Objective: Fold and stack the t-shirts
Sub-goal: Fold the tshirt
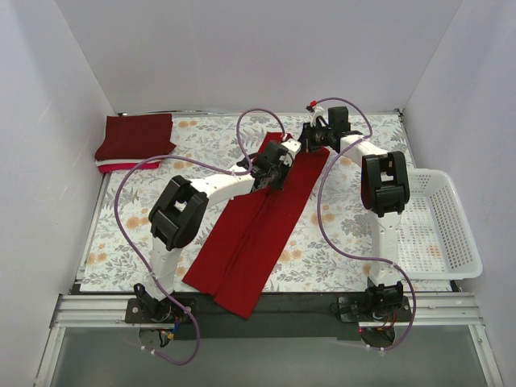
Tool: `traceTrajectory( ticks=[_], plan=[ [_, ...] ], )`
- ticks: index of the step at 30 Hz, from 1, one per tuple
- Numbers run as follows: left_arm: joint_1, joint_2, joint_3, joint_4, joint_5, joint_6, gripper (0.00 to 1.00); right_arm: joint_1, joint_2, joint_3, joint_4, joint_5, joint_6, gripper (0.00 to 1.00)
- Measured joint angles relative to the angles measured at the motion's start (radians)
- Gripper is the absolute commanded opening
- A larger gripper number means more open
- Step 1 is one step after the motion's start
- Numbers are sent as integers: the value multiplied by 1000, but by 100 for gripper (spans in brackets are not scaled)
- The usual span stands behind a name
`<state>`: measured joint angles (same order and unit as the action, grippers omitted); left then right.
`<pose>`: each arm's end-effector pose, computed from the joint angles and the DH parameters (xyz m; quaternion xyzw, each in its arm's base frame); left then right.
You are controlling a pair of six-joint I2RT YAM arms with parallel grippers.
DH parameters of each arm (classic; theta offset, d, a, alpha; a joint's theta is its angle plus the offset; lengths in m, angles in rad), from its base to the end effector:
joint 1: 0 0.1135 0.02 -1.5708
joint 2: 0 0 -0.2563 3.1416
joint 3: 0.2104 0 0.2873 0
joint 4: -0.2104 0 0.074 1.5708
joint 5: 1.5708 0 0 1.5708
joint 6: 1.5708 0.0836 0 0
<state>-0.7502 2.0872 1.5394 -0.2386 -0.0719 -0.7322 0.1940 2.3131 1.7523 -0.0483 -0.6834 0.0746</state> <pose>0.3910 -0.3562 0.1299 -0.0054 0.9236 -0.2334 0.3042 0.5560 0.1630 0.1243 -0.2045 0.8246 0.3528 0.3921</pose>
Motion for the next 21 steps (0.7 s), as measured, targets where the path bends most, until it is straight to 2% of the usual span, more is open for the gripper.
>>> traceTrajectory(
  ticks=[2, 8, 14, 21],
  plan=[
    [0, 0, -2, 0, 13, 2, 0, -2, 0, 0, 0, 2, -1, 3],
    [0, 5, -8, 3, 38, 4, 0, -2, 3, 0, 0, 8, -3, 13],
    [0, 20, -8, -1, 77, -5, 0, -4, 6, 0, 0, 29, -9, 14],
    [0, 20, -8, -4, 118, -29, 2, -14, -9, -43, 29, 67, -27, 27]
  ],
)
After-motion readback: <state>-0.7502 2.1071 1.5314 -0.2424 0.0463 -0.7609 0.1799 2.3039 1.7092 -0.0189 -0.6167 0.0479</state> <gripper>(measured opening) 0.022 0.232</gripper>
